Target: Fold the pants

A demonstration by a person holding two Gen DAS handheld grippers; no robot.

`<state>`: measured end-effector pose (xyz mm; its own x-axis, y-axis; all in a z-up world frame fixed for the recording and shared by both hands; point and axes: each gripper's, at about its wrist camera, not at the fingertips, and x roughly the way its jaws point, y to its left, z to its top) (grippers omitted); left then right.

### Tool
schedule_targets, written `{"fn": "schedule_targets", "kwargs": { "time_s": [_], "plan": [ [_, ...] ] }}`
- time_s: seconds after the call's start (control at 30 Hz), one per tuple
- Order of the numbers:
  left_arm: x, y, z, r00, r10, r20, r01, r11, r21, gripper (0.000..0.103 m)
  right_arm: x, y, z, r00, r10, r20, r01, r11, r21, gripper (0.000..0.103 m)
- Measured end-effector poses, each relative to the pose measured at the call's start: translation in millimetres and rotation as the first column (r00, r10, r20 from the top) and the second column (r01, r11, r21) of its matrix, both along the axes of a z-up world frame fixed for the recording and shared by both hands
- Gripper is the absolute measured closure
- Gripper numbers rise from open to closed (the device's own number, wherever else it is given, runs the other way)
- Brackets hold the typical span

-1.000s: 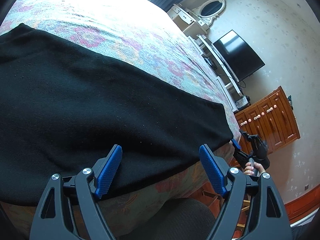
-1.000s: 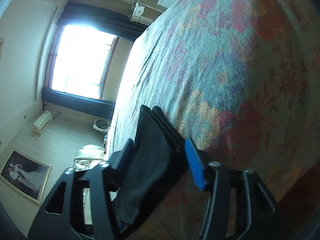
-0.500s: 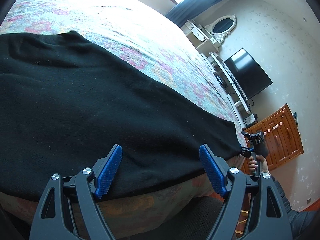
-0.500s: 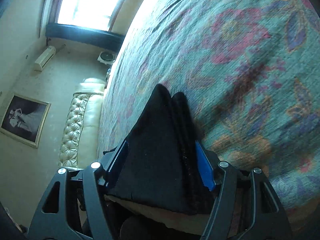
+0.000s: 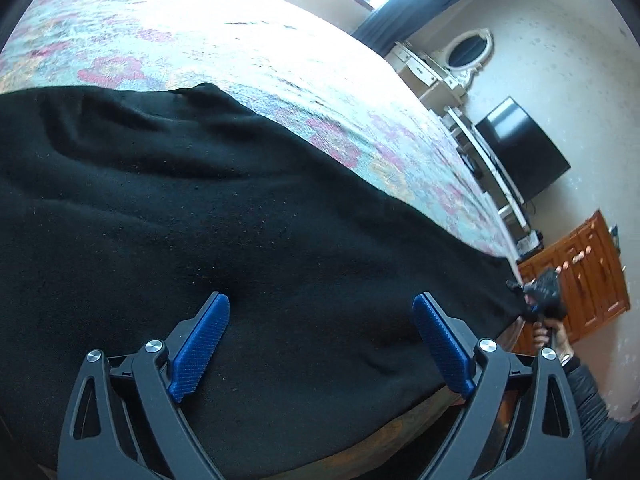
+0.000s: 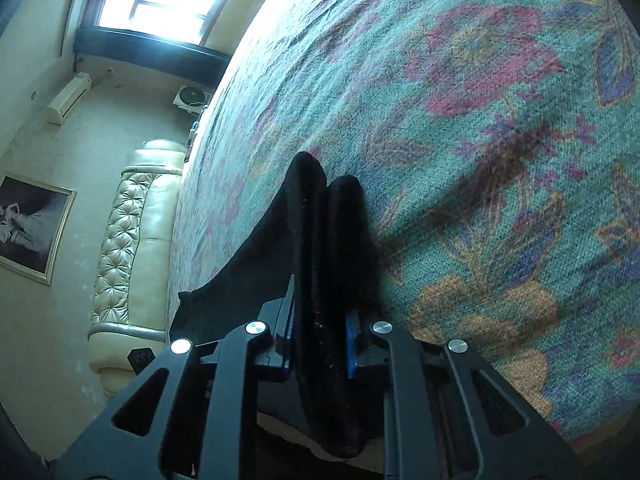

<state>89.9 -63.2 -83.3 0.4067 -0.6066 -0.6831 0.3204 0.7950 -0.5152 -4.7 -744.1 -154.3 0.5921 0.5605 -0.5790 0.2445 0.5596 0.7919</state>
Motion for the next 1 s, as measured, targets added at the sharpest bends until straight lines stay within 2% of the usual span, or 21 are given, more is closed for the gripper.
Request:
{"fn": "schedule_targets", "kwargs": {
  "time_s": [0.07,0.13,0.3,0.37,0.4,0.43,0.5,0.57,0.63,0.73,0.8,0.87,0.93,1.0],
  "plan": [
    [-4.0,-12.5,0.2,0.998,-0.048,0.034,0.046,0.996,0.076,0.008,-0.4,-1.8,7.2,1.0,-0.013,0.005,0.013,0.998,-0.062,0.087],
    [-6.0,-16.3,-0.5,0.997,-0.049,0.054,0.044,0.995,0.086,0.005,0.4,-1.1,11.5,1.0,-0.017,0.01,0.018,0.992,-0.123,0.088],
    [-8.6,-14.5,1.4,0.996,-0.064,0.057,0.059,0.995,0.079,0.005,2.2,-6.7,-3.7,1.0,-0.005,-0.009,0.005,0.999,-0.037,0.086],
    [-8.1,-5.6,6.0,0.999,-0.03,0.044,0.028,0.999,0.04,0.005,-4.2,-18.7,-4.7,1.0,-0.005,-0.005,0.005,1.0,-0.01,0.08],
    [-7.7,-1.2,9.0,0.999,0.005,0.043,-0.006,0.999,0.037,0.005,-5.6,-25.7,-3.1,1.0,-0.015,0.0,0.015,1.0,-0.007,0.071],
    [-7.5,3.3,13.5,0.998,0.04,0.053,-0.042,0.999,0.035,0.005,-6.9,-33.3,-0.3,0.999,-0.031,0.015,0.031,1.0,0.001,0.057],
    [-8.1,14.6,24.0,0.993,0.077,0.095,-0.076,0.997,-0.007,0.005,-8.1,-47.3,3.3,0.996,-0.074,0.044,0.074,0.997,0.014,0.044],
    [-7.4,23.5,33.4,0.986,0.093,0.139,-0.092,0.996,-0.014,0.005,-0.2,-51.4,-1.6,0.998,-0.045,0.034,0.044,0.998,0.047,0.038],
    [-3.5,30.4,36.9,0.985,0.094,0.146,-0.096,0.995,0.006,0.005,9.7,-48.2,-2.7,0.999,0.008,0.042,-0.01,0.999,0.054,0.032],
    [1.9,41.0,33.2,0.985,0.124,0.119,-0.129,0.991,0.029,0.005,20.1,-34.6,-5.3,0.993,0.102,0.062,-0.109,0.986,0.125,0.033],
    [6.1,49.4,27.5,0.985,0.147,0.093,-0.152,0.988,0.039,0.005,26.8,-22.3,-3.5,0.988,0.147,0.055,-0.151,0.985,0.083,0.036],
    [8.0,60.6,22.8,0.982,0.172,0.076,-0.175,0.983,0.049,0.005,28.4,-17.9,-3.1,0.989,0.145,0.032,-0.146,0.987,0.06,0.051],
    [8.2,69.7,20.0,0.981,0.183,0.07,-0.186,0.982,0.04,0.005,26.3,-19.0,-6.2,0.992,0.126,-0.014,-0.125,0.992,0.026,0.085],
    [9.7,74.6,20.6,0.979,0.188,0.074,-0.192,0.981,0.042,0.005,22.5,-13.4,-8.1,0.992,0.119,-0.032,-0.119,0.993,0.014,0.086]
  ]
}}
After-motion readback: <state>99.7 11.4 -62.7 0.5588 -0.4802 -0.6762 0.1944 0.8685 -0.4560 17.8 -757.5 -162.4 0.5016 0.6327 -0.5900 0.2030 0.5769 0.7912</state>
